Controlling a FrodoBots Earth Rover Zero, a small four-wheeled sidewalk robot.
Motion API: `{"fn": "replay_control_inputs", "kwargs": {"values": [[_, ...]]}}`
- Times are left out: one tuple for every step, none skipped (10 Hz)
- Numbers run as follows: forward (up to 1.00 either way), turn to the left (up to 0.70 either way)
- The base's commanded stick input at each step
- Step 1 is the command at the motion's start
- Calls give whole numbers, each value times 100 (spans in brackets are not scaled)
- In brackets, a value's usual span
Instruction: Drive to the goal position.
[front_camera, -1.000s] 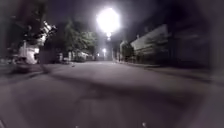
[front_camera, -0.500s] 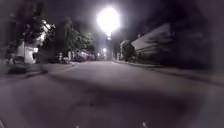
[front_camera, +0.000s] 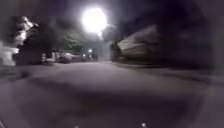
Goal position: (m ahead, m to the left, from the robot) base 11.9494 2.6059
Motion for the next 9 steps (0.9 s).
{"fn": "replay_control_inputs", "kwargs": {"values": [[50, 0], [50, 0], [50, 0], [50, 0], [50, 0], [50, 0], [50, 0], [50, 0], [50, 0]]}}
